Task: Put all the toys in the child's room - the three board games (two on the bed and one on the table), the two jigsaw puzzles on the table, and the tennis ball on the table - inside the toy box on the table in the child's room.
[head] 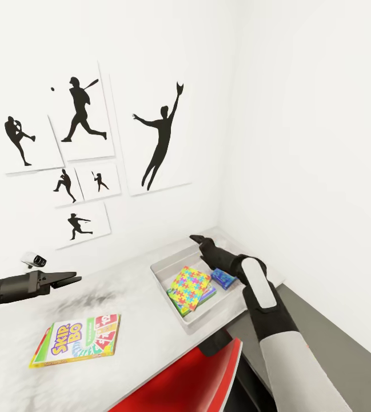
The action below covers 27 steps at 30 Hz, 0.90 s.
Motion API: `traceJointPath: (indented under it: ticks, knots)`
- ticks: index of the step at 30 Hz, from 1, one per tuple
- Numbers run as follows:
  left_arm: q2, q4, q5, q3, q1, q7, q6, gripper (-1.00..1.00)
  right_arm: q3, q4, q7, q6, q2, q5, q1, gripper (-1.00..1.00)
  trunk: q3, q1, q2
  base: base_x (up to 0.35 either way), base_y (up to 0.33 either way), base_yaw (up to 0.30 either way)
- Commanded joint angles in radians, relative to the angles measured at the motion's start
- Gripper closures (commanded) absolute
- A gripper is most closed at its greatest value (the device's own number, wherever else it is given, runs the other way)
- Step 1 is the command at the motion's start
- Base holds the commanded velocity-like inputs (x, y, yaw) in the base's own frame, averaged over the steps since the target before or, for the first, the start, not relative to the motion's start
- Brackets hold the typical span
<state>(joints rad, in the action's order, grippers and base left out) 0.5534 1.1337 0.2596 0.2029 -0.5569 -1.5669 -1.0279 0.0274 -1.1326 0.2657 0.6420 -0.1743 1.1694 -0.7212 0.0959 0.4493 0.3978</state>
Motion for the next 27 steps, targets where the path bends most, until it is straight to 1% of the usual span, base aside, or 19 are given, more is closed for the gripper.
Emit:
traceJointPath:
  ticks: [1, 3, 5, 7, 9, 11, 12, 13, 15, 16, 17, 18, 19, 21, 22, 23, 24, 26, 27]
  knots:
    - [0.0, 0.0, 0.0, 0.0, -0.001, -0.004, -0.011, -1.0, 0.0, -0.018, 0.012, 0.007, 0.0, 0.013, 0.005, -1.0, 0.002, 0.001, 0.002, 0.0, 0.0, 0.0]
    - [0.0, 0.0, 0.0, 0.0, -0.001, -0.004, -0.011, -1.0, 0.001, -0.04, 0.013, 0.012, 0.0, 0.016, 0.013, -1.0, 0.002, 0.001, 0.002, 0.0, 0.0, 0.0]
    - [0.0, 0.0, 0.0, 0.0, -0.001, -0.004, -0.011, -1.0, 0.001, -0.076, 0.014, 0.017, 0.013, 0.019, 0.038, -1.0, 0.002, 0.001, 0.002, 0.0, 0.0, 0.0]
    - [0.0, 0.0, 0.0, 0.0, -0.001, -0.004, -0.011, -1.0, 0.0, -0.111, 0.014, 0.029, 0.02, 0.02, 0.068, -1.0, 0.002, 0.001, 0.002, 0.0, 0.0, 0.0]
    - [0.0, 0.001, 0.0, 0.0, -0.001, -0.004, -0.011, -1.0, -0.002, -0.176, 0.012, 0.056, 0.026, 0.019, 0.118, -1.0, 0.002, 0.001, 0.002, 0.0, 0.0, 0.0]
    - [0.0, 0.0, 0.0, 0.0, -0.001, -0.004, -0.011, -1.0, -0.002, -0.285, 0.009, 0.079, 0.039, 0.018, 0.183, -1.0, 0.002, 0.001, 0.002, 0.0, 0.0, 0.0]
    - [0.0, 0.001, 0.0, 0.0, -0.001, -0.004, -0.011, -1.0, -0.002, -0.317, 0.008, 0.082, 0.044, 0.018, 0.204, -1.0, 0.002, 0.001, 0.002, 0.0, 0.0, 0.0]
    - [0.0, 0.0, 0.0, 0.0, -0.001, -0.004, -0.011, -1.0, -0.004, -0.371, 0.005, 0.088, 0.057, 0.018, 0.253, -1.0, 0.002, 0.001, 0.002, 0.0, 0.0, 0.0]
    - [0.0, 0.0, 0.0, 0.0, -0.001, -0.004, -0.011, -1.0, -0.008, -0.426, -0.02, 0.093, 0.088, 0.02, 0.349, -1.0, 0.002, 0.001, 0.002, 0.0, 0.0, 0.0]
    - [0.0, 0.0, 0.0, 0.0, -0.001, -0.004, -0.011, -1.0, -0.009, -0.445, -0.073, 0.094, 0.112, 0.02, 0.4, -1.0, 0.002, 0.001, 0.002, 0.0, 0.0, 0.0]
    - [0.0, 0.001, 0.0, 0.0, 0.0, -0.004, -0.011, -1.0, -0.01, -0.452, -0.123, 0.093, 0.126, 0.019, 0.421, -1.0, 0.002, 0.001, 0.002, 0.0, 0.0, 0.0]
    - [0.0, 0.001, 0.0, 0.0, -0.001, -0.004, -0.011, -1.0, -0.01, -0.454, -0.151, 0.094, 0.134, 0.019, 0.428, -1.0, 0.002, 0.001, 0.002, 0.0, 0.0, 0.0]
    - [0.0, 0.001, -0.001, 0.0, -0.001, -0.004, -0.011, -1.0, -0.012, -0.458, -0.207, 0.094, 0.151, 0.018, 0.439, -1.0, 0.002, 0.001, 0.002, 0.0, 0.0, 0.0]
    - [0.0, 0.0, -0.001, 0.0, -0.001, -0.004, -0.011, -1.0, -0.019, -0.462, -0.306, 0.096, 0.199, 0.017, 0.45, -1.0, 0.002, 0.001, 0.002, -0.035, 0.0, 0.0]
    - [-0.001, 0.0, -0.001, 0.0, -0.001, -0.004, -0.011, -1.0, -0.021, -0.462, -0.324, 0.097, 0.213, 0.017, 0.451, -1.0, 0.002, 0.001, 0.002, -0.073, 0.0, 0.0]
    - [0.0, 0.0, -0.001, 0.0, -0.001, -0.004, -0.011, -1.0, -0.023, -0.463, -0.353, 0.101, 0.244, 0.017, 0.454, -1.0, 0.002, 0.001, 0.002, -0.114, 0.019, 0.0]
    - [0.0, 0.0, -0.002, 0.0, -0.001, -0.004, -0.011, -1.0, -0.024, -0.463, -0.366, 0.103, 0.26, 0.017, 0.454, -1.0, 0.002, 0.001, 0.002, -0.134, 0.036, 0.0]
    - [0.0, 0.0, -0.002, 0.0, -0.001, -0.004, -0.011, -1.0, -0.032, -0.462, -0.412, 0.108, 0.322, 0.018, 0.456, -1.0, 0.002, 0.001, 0.002, -0.118, 0.034, 0.0]
    - [0.0, 0.0, -0.002, 0.0, -0.001, -0.004, -0.01, -1.0, -0.035, -0.462, -0.426, 0.109, 0.335, 0.018, 0.456, -1.0, 0.002, 0.001, 0.002, -0.077, 0.021, 0.0]
